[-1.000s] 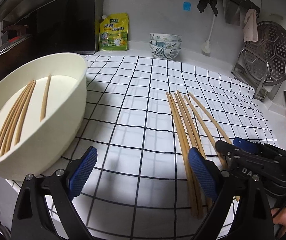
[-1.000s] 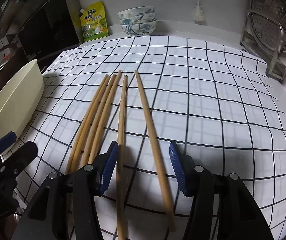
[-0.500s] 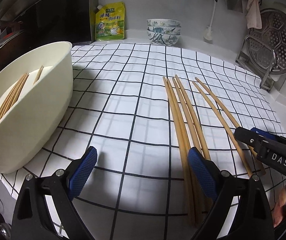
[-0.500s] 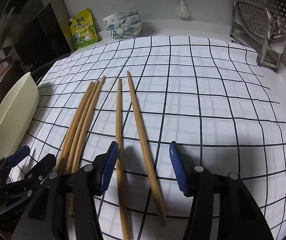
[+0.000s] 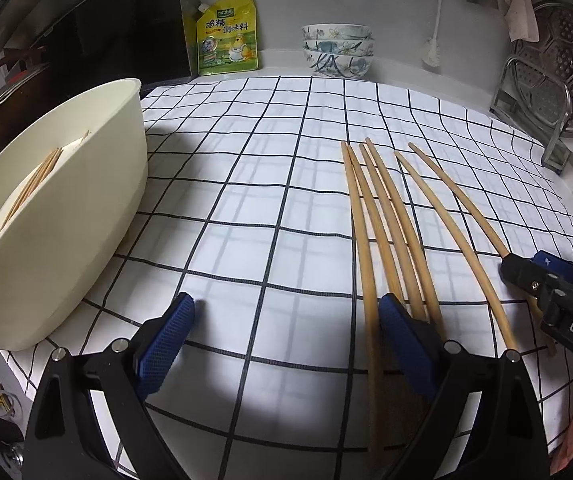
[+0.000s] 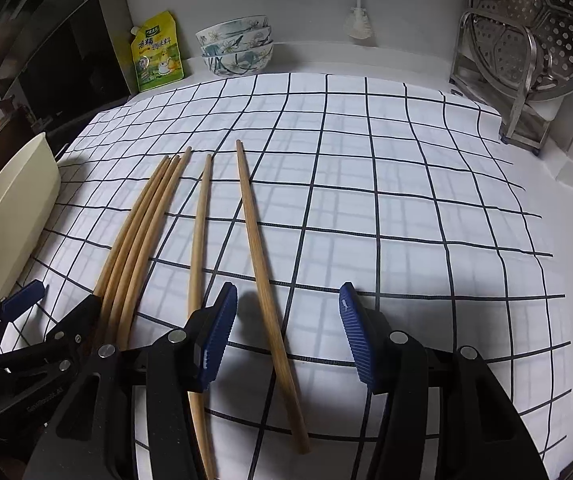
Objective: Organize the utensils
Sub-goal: 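Close the left tool on one chopstick while the right tool grasps another chopstick, then carry the left tool's chopstick into the basin while the right tool carries its chopstick there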
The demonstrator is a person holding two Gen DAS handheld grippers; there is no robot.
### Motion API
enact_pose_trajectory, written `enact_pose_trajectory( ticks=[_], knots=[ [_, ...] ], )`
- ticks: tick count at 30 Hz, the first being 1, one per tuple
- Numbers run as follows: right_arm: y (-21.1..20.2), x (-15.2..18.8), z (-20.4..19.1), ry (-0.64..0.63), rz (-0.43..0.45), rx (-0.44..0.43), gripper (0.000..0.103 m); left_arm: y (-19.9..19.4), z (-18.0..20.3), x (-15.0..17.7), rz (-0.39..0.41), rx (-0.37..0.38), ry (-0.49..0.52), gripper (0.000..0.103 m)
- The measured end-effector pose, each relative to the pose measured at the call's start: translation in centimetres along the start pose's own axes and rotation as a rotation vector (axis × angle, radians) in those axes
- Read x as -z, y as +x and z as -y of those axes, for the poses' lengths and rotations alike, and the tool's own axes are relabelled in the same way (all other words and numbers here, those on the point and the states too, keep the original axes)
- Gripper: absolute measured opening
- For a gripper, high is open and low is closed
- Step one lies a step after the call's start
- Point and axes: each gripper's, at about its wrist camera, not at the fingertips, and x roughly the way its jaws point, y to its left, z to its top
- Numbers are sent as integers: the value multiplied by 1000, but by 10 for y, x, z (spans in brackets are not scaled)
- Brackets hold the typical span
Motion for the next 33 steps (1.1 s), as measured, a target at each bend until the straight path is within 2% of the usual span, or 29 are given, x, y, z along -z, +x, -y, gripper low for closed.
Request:
enact_pose_trajectory(
  ticks=[4,6,7,8,10,11,13,14,16,23,29,33],
  knots=[
    [1,1,-4,-22,7,24,51,4,1,-7,-20,0,-9,91],
    [2,1,-4,-25,10,29,50,6,2,-11,-26,17,-10,85],
    [2,1,-5,-31,13,36,49,7,3,-12,-27,20,-9,78],
    [3,2,-7,-43,16,51,44,7,6,-13,-20,15,-1,74],
    [3,3,-11,-63,24,52,34,6,10,-15,-8,15,19,59],
    [3,3,-14,-75,26,49,27,6,12,-15,-5,22,24,55],
    [3,4,-21,-104,32,46,16,6,16,-17,-5,46,31,35],
    [3,4,-25,-123,34,46,8,7,18,-18,-4,52,36,29],
    [2,5,-29,-146,38,56,7,7,20,-19,-10,76,41,8],
    [-6,1,-9,-33,52,-33,7,-5,13,-15,0,121,27,7],
    [-25,-4,-9,18,108,-102,7,-42,0,-23,87,124,30,7],
    [-41,-8,-27,-10,151,-105,7,-64,-13,-28,139,129,34,7]
  ],
)
